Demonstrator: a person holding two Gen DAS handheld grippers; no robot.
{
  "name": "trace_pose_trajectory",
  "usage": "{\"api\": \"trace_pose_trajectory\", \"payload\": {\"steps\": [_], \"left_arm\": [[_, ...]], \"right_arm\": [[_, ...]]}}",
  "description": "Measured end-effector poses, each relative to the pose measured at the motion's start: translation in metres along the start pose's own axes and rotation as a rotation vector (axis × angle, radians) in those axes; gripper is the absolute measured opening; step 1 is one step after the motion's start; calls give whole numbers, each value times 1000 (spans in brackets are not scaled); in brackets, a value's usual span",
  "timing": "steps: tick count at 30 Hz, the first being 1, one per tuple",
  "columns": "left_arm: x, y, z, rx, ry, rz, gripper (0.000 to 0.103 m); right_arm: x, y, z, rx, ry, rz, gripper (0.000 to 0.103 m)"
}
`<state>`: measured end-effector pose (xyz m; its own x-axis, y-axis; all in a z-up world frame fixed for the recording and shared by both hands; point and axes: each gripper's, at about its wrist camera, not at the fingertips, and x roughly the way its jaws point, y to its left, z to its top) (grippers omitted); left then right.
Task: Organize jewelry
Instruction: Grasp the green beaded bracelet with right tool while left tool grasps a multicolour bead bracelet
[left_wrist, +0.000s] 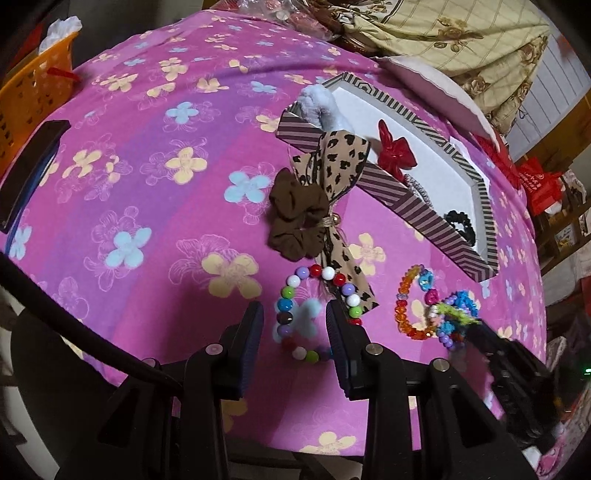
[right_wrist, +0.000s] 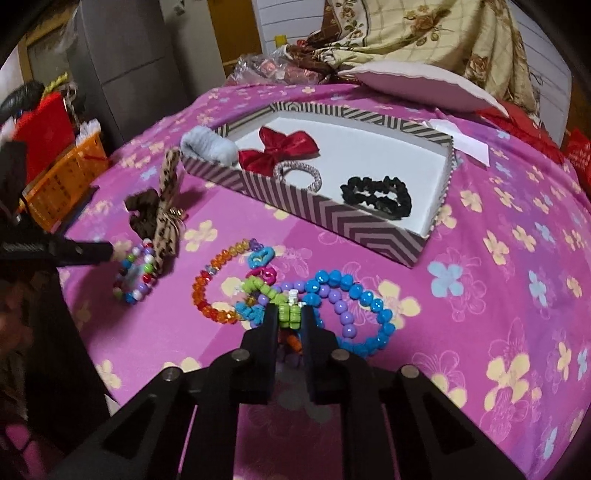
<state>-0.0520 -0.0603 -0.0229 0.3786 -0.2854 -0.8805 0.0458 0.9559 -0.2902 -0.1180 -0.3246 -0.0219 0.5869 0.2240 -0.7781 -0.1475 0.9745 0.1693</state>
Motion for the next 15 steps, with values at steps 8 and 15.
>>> {"api": "trace_pose_trajectory", "payload": {"steps": [8, 15], "left_arm": [[11, 6, -5, 16, 25, 35, 42], [23, -5, -9, 77, 17, 79, 44]], "right_arm": [[-39, 2, 17, 14, -88, 52, 12], [-62, 4, 34, 19, -144, 88, 12]]}}
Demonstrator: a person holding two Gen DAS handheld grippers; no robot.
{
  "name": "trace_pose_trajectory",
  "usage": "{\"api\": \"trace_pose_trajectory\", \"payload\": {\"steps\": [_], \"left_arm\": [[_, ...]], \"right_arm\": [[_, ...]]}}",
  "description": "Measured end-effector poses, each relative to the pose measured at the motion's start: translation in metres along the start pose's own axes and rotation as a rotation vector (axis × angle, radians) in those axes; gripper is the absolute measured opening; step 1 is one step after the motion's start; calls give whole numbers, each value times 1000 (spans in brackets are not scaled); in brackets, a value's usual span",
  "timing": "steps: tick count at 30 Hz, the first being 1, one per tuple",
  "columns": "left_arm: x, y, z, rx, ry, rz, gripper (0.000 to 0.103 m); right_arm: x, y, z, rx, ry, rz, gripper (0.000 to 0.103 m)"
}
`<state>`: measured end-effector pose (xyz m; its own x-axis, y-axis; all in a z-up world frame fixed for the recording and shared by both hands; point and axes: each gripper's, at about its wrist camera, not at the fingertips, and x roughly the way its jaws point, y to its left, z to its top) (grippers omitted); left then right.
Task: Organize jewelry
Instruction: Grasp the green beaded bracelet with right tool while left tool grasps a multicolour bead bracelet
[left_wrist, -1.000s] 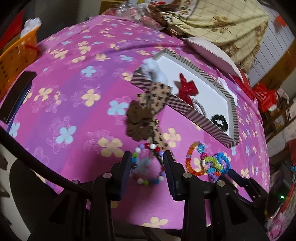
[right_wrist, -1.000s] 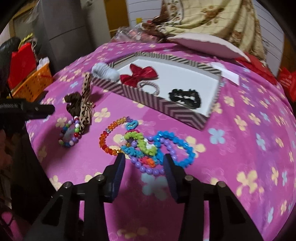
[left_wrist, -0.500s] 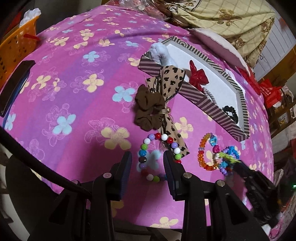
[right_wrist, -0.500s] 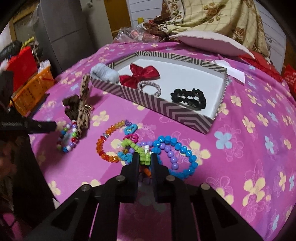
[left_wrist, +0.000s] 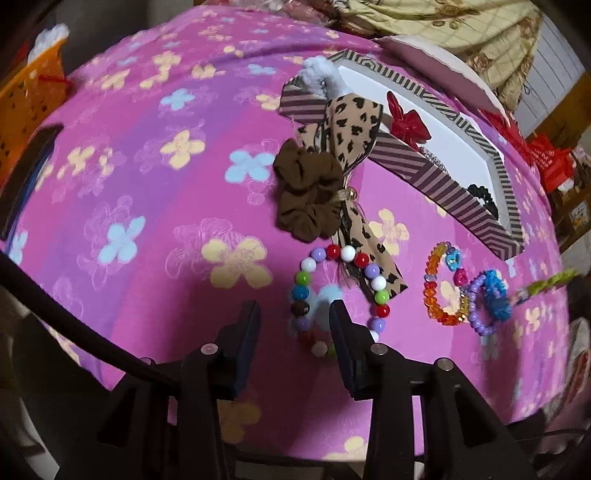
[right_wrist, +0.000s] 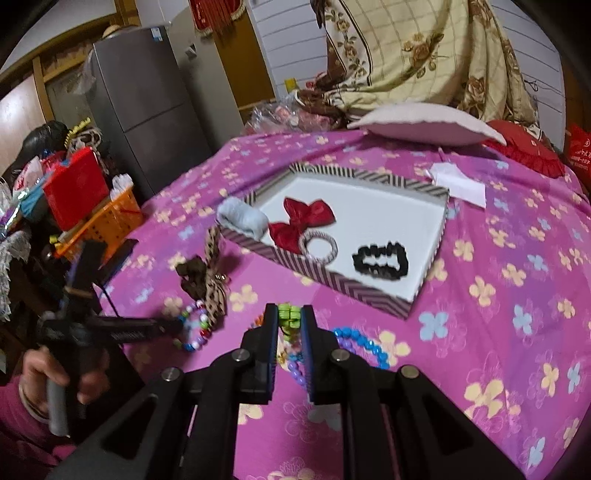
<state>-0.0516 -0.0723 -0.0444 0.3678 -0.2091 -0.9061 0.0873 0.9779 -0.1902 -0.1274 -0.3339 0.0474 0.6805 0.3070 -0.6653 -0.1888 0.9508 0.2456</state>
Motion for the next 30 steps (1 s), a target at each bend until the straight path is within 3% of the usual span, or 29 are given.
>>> {"api": "trace_pose_trajectory", "payload": {"steps": [4, 6, 9, 12, 21, 30], "left_arm": [[3, -7, 2, 42, -28, 44, 42], [4, -9, 1, 62, -51, 67, 27], [4, -6, 1, 61, -52, 43, 14], [3, -1, 3, 31, -29, -21, 14], [-48, -30, 17, 118, -123, -108, 14], [-65, -46, 33, 145, -125, -175, 14]], "right_arm": [[-6, -3, 8, 4, -15, -2, 12], [-7, -4, 10, 2, -19, -9, 12], [-7, -5, 12, 1, -19, -15, 12], [-5, -7, 14, 2, -16, -23, 12], [-3, -13, 25, -1, -24, -56, 12], [-3, -17, 37, -10, -34, -78, 12]]}}
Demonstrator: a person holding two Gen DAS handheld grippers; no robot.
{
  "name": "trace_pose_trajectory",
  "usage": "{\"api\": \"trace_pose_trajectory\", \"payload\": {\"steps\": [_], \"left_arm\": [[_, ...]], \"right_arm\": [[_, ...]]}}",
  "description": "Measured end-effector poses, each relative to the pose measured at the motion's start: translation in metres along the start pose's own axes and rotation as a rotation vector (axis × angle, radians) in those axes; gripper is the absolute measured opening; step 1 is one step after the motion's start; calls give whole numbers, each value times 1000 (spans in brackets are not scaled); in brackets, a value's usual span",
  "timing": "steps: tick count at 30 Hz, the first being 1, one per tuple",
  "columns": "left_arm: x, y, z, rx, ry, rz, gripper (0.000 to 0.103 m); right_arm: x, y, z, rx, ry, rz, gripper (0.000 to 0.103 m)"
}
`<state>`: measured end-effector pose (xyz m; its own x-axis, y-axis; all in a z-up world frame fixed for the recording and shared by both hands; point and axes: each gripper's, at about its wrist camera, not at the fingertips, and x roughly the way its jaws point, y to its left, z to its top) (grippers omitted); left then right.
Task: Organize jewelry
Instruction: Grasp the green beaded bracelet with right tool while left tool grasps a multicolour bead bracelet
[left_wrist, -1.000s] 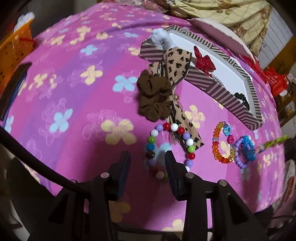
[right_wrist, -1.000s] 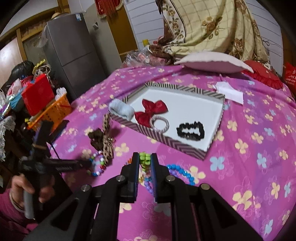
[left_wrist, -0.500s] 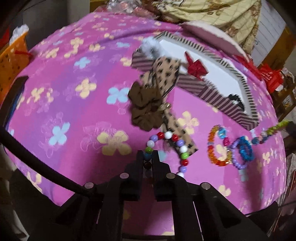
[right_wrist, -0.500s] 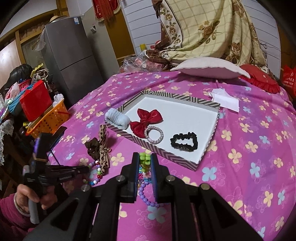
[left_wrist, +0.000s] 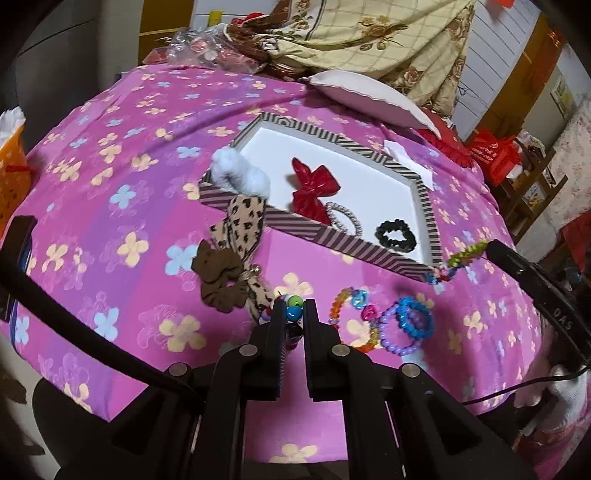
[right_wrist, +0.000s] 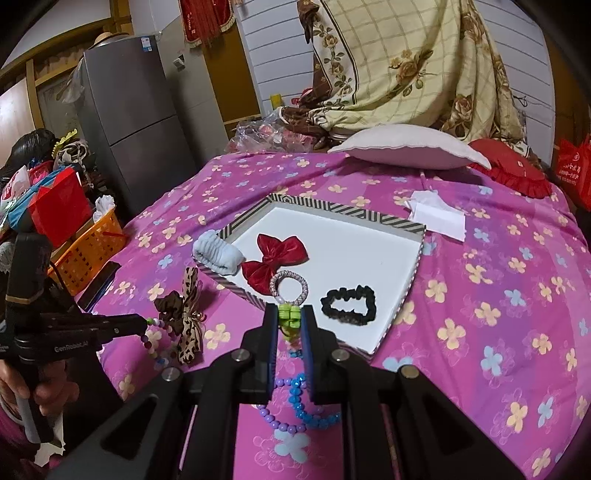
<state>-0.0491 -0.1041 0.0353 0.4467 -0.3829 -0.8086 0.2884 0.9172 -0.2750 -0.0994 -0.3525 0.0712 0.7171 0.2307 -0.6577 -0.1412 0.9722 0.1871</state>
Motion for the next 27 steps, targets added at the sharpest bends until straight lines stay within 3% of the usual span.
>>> {"api": "trace_pose_trajectory", "payload": {"steps": [27], "left_arm": [[-10, -56, 67, 88, -25, -93, 14]], "right_arm": [[27, -7, 39, -28, 6, -6, 12]]}}
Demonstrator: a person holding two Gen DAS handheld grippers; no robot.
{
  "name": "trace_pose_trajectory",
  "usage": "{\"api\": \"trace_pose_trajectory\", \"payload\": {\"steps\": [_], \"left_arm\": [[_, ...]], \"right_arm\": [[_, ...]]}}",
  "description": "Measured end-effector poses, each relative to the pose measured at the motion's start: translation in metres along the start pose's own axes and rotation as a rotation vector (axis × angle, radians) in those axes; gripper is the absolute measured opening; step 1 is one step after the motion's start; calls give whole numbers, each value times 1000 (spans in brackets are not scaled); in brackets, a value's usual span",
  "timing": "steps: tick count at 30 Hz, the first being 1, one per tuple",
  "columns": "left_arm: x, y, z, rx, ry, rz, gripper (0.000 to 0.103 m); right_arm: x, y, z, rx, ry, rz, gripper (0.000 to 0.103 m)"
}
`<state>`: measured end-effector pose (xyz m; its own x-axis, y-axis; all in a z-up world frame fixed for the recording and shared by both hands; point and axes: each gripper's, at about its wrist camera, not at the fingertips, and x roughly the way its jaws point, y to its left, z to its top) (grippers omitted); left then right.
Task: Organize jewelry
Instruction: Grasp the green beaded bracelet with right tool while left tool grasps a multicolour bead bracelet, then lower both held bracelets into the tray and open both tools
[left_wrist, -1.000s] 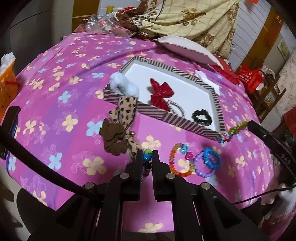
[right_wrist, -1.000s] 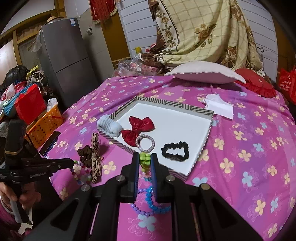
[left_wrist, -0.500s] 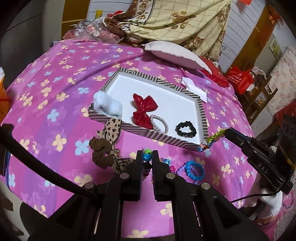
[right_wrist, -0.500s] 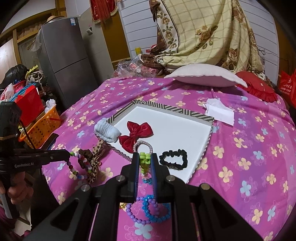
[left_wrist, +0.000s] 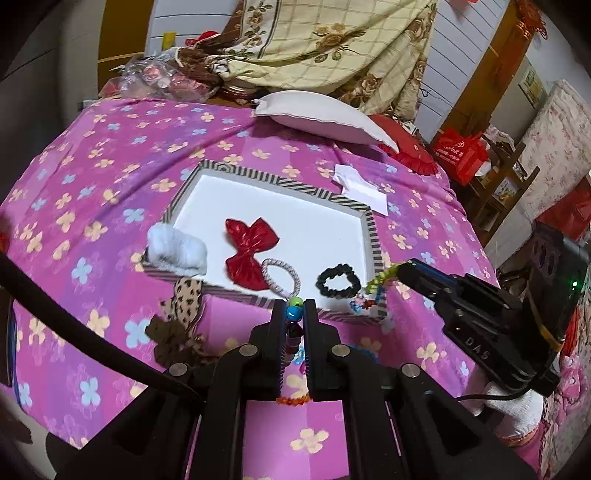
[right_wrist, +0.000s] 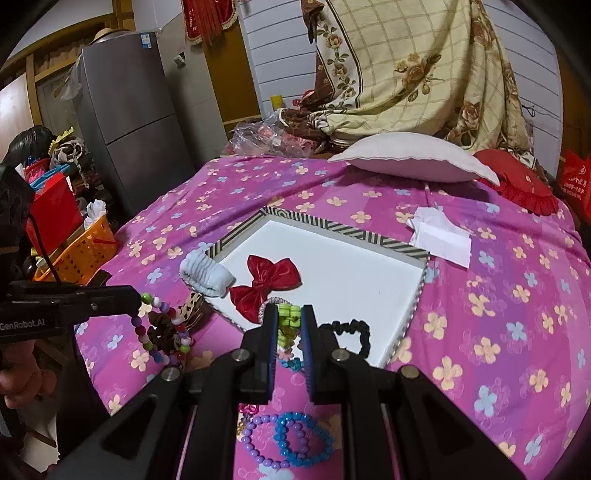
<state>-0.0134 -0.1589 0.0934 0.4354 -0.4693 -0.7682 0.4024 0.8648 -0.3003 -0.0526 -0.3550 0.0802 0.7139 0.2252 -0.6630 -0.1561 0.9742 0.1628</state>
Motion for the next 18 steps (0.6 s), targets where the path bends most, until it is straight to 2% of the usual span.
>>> {"api": "trace_pose_trajectory", "payload": {"steps": [6, 11, 18], "left_arm": [[13, -10, 25, 26, -11, 23, 14], [42, -13, 46, 17, 22, 18, 14], [104, -9, 64, -53, 107, -52, 14]], "right_arm": [[15, -4, 14, -7, 9, -5, 12], [37, -11, 24, -8, 37, -14, 12], [81, -39, 29, 45, 101, -19, 12]]}}
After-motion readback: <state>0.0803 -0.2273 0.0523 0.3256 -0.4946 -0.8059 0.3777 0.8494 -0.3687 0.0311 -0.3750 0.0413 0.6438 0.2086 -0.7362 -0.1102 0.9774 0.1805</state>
